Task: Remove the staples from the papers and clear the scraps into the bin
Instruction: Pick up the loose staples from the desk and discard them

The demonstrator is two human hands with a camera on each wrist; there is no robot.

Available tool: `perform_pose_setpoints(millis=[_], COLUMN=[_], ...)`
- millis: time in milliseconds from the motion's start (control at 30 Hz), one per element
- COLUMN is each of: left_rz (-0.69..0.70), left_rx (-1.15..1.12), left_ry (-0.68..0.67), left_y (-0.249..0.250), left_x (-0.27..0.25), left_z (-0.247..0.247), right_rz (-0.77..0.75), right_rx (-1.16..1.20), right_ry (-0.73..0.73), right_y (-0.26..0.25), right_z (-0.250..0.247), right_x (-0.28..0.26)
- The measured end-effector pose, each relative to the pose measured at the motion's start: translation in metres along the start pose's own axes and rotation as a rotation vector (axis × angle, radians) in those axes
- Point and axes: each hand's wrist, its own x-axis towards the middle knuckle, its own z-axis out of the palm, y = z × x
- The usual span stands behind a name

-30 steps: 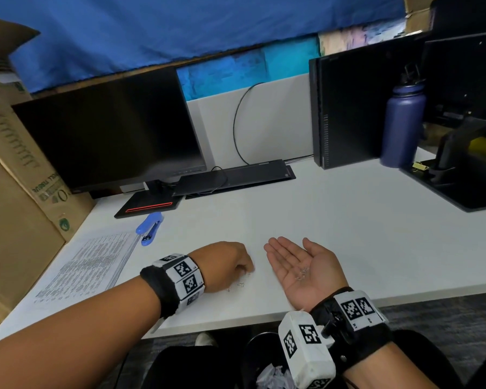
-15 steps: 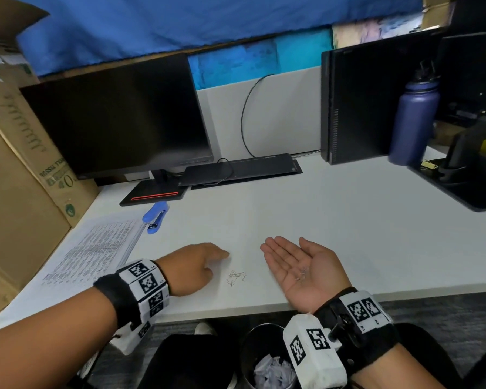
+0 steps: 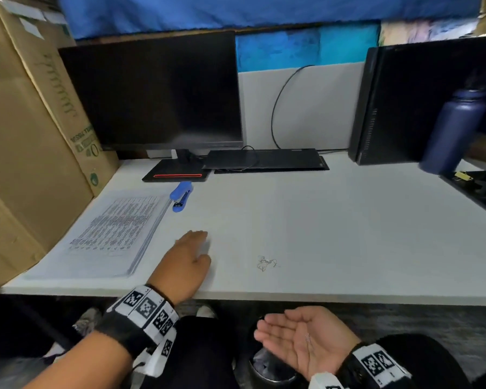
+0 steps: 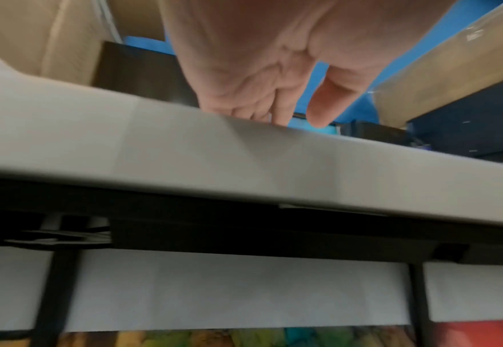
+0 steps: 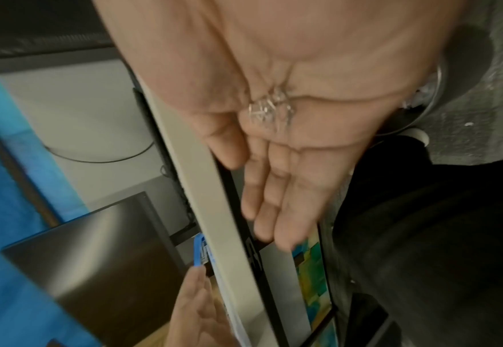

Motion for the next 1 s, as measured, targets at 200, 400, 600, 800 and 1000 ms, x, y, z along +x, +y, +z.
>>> perform_pose_setpoints(millis=[200, 400, 600, 800, 1000], left_rz=[-0.205, 0.162, 0.405, 0.602, 0.655], left_rx=[0.273, 0.36, 0.334, 0.277, -0.089], left_ry=[-0.098, -0.256, -0.291, -0.392, -0.505], left_y=[-0.014, 0.058, 0.084, 0.088, 0.089], left_x=[0.04, 0.01, -0.021, -0.051, -0.066], left_z=[0.004, 0.058, 0.072, 0.071, 0.063], right_rz=[-0.253, -0.336, -0.446, -0.342, -0.386], right_rx=[0.313, 0.402, 0.407, 0.598, 0.411], right_ry=[0.131, 0.093, -0.023, 0.086, 0.019], right_y=[0.0, -0.003, 0.001, 0.0, -0.002], right_z=[-0.011, -0.011, 0.001, 0.005, 0.009], right_x=[0.028, 0.028, 0.021, 0.026, 0.013])
